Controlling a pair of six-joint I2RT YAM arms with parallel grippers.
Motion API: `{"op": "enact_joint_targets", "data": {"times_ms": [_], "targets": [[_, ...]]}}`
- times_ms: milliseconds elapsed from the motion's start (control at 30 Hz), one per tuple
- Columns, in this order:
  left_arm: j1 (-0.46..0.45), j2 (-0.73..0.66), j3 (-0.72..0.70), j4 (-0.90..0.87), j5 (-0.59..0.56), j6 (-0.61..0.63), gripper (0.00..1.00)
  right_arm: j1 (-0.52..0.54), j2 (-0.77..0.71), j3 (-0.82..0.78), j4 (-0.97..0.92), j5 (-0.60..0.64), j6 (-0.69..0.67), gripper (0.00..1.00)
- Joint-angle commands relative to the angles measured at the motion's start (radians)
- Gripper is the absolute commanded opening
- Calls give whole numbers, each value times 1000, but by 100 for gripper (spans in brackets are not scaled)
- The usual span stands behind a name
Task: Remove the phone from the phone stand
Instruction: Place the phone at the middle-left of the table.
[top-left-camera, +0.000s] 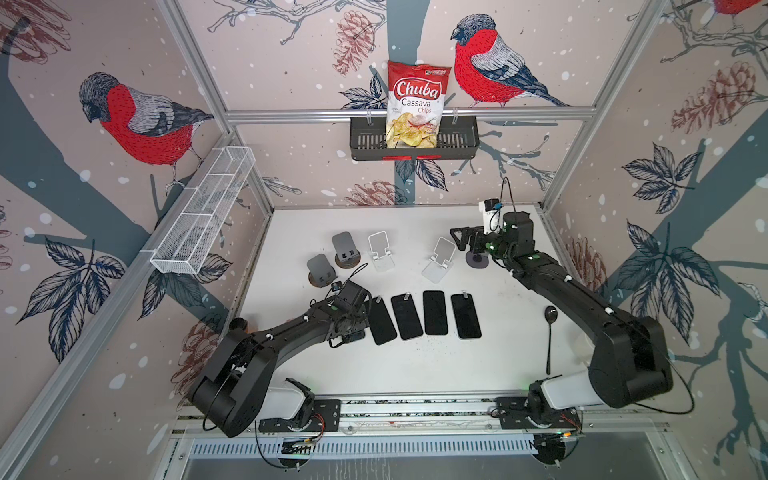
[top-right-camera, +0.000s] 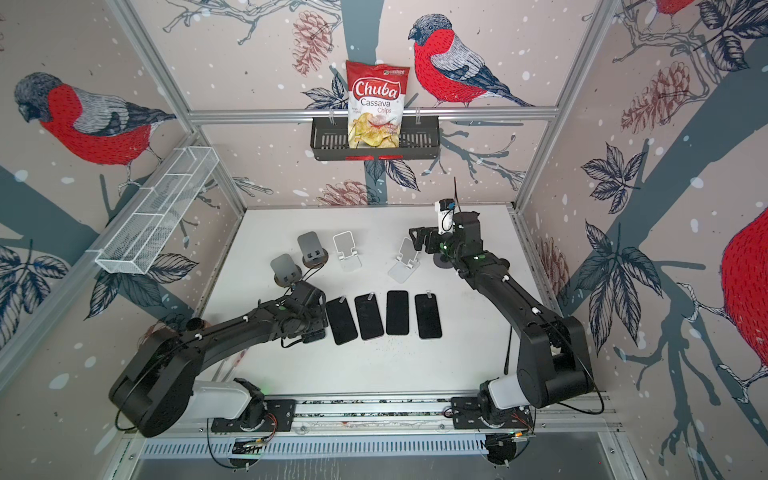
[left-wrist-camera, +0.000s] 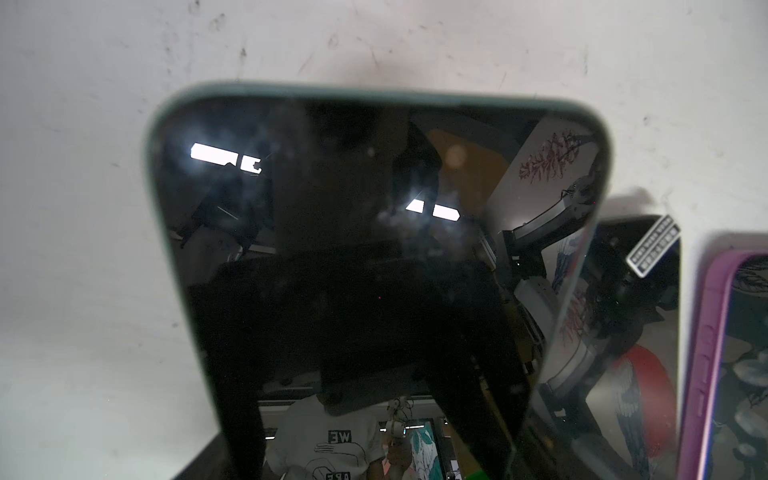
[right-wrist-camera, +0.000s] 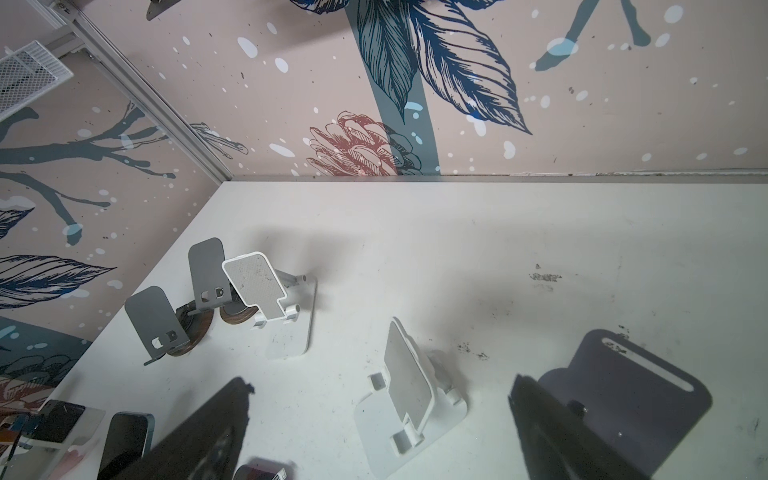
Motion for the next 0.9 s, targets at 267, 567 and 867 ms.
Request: {"op": "enact_joint_targets", "data": {"times_ms": [267,567,867], "targets": [[18,12,3,-45,77,25,43,1,-15,1,29,-7,4,99],[20,17,-25,-11,90,1,44,2,-27,-2,26,-3,1,99],[23,36,-26,-25,105,-6,45,1,-31,-3,23,-2,0,99]]}}
